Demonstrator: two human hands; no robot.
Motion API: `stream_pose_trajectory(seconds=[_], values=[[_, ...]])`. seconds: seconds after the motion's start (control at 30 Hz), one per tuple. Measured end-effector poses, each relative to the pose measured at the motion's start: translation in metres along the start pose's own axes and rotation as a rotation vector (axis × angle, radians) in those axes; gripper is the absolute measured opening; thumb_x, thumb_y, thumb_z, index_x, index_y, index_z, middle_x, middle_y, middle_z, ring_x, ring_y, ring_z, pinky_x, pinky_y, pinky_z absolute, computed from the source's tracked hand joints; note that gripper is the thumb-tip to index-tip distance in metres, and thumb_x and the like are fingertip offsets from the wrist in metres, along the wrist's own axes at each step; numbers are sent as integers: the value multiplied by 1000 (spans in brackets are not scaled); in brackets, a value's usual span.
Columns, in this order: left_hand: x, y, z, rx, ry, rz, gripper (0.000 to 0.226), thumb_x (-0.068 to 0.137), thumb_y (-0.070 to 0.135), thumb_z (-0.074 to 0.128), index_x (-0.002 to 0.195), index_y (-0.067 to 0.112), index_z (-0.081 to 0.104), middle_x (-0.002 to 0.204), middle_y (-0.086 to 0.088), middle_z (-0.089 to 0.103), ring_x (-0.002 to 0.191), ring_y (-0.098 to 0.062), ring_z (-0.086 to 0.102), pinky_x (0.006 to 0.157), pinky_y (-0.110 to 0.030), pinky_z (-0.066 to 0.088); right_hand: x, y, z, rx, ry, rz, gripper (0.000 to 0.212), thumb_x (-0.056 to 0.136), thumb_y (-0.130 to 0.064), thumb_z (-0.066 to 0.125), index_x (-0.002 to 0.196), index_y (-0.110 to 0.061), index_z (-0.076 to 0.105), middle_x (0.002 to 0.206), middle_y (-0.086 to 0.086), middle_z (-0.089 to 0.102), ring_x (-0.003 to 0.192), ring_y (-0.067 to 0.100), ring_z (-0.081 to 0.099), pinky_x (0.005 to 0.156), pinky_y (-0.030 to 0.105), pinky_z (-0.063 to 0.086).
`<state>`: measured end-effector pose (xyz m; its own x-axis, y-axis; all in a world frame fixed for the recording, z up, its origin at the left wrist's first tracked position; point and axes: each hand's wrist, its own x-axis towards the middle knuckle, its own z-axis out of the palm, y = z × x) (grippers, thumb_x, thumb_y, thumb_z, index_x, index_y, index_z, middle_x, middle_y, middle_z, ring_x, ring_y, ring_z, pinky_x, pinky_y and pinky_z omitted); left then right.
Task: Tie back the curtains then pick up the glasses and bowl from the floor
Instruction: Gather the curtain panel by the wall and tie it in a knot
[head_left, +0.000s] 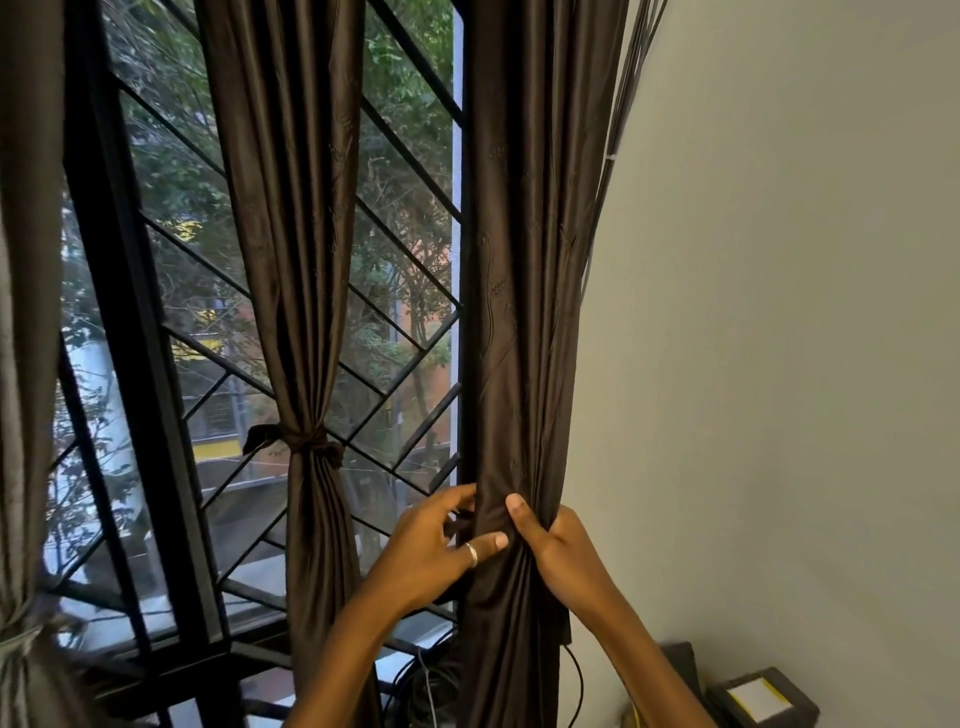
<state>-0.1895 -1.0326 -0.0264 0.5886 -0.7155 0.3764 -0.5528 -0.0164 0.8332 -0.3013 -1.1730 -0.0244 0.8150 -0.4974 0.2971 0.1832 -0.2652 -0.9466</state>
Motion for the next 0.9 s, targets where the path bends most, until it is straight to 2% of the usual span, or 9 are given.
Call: stream_pose_trajectory(seconds=[0.17,0.3,0.43,0.53,0.6,0.7,0.77,0.83,0.9], values=[[4,2,10,140,139,4,29,82,42,76,109,34,69,94,18,74,89,5,69,82,-32,60,2,0,1,-103,22,-28,17,93,-50,54,105,-42,62,101,-21,70,95,-10,67,79,8,50],[4,-4,15,388,213,3,45,78,68,56,104,33,66,86,15,72,79,0,67,69,-37,59,3,2,0,-220,8,-89,26,96,-51,51,116,-39,62,107,-17,71,101,-6,66,87,13,52],[3,-1,19,458,266,14,34,83,59,61,104,33,64,81,13,70,73,-2,65,65,-36,57,9,10,-6,-506,29,-171,50,95,-68,40,120,-31,63,109,-11,70,100,3,67,89,26,56],[-1,4,22,483,333,13,36,87,51,66,113,29,56,76,13,63,71,-4,62,63,-36,55,11,8,-11,-770,38,-166,63,93,-75,31,106,-24,65,94,-9,68,83,7,66,73,25,56],[-4,8,25,481,370,-7,45,88,51,66,121,29,45,80,15,61,76,-7,63,63,-33,53,10,4,-15,-873,63,-166,53,94,-70,36,92,-24,63,81,-10,64,71,8,63,60,17,47],[-6,10,30,505,409,-15,48,90,50,62,122,29,35,94,12,67,84,-11,67,66,-35,54,6,-3,-18,-886,100,-162,42,94,-64,47,94,-27,67,81,-9,70,70,10,65,59,18,50],[-6,12,33,542,432,-18,44,91,49,60,120,29,33,104,10,67,87,-14,68,65,-35,54,2,-9,-19,-873,129,-129,32,95,-57,54,77,-31,60,69,-12,63,60,7,60,55,14,44],[-8,18,36,562,478,-32,39,91,46,61,116,27,37,110,8,60,83,-16,67,59,-31,50,-3,-12,-18,-886,190,-105,38,95,-50,59,63,-30,54,56,-11,55,52,9,54,50,15,38],[-10,21,39,605,526,-15,33,90,37,67,107,26,41,105,6,50,67,-16,62,49,-25,38,-7,-11,-16,-842,239,-82,34,96,-45,61,68,-25,64,56,-7,60,53,10,59,54,18,46]])
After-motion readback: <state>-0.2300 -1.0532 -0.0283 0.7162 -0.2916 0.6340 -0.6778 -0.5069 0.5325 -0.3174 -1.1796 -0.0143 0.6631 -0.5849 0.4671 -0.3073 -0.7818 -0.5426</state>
